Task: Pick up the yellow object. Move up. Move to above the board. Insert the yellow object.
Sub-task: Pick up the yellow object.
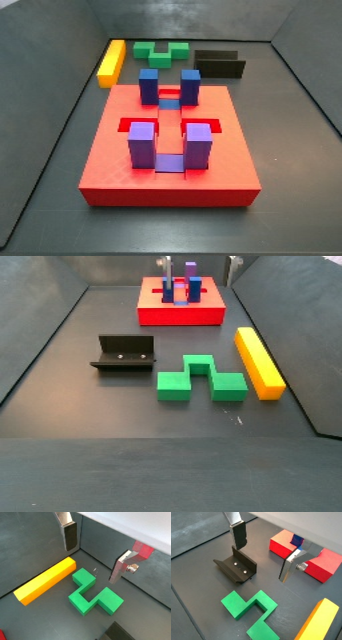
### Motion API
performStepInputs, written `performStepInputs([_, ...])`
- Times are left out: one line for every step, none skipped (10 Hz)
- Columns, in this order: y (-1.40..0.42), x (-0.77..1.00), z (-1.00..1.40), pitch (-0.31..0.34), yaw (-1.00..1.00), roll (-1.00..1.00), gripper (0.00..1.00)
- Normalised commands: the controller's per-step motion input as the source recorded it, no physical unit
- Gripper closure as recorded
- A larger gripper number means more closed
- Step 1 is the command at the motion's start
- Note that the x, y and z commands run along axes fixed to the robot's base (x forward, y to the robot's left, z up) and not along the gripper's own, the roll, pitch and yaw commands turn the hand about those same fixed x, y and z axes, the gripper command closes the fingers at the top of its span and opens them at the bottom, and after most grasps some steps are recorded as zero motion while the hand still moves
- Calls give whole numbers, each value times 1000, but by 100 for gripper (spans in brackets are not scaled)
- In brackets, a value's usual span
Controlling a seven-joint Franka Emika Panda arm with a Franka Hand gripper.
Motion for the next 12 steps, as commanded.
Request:
performStepInputs([0, 0, -83, 0, 0, 0, 0])
performStepInputs([-149, 0, -317, -40, -111, 74, 0])
performStepInputs([-237, -137, -497, -117, -229, 0, 0])
performStepInputs([-117, -263, -651, -140, -237, -103, 0])
performStepInputs([-40, -437, -617, -144, -80, -113, 0])
performStepInputs([-14, -589, -557, -151, -23, -87, 0])
performStepInputs([-3, -609, -429, -146, 0, -81, 0])
performStepInputs([0, -563, -329, -134, 0, -66, 0])
performStepInputs([0, -617, -300, -153, 0, -16, 0])
performStepInputs([-9, -623, -311, -151, 0, 0, 0])
performStepInputs([-51, -591, -337, -164, 0, 0, 0])
performStepInputs([-106, -431, -366, -164, 0, 73, 0])
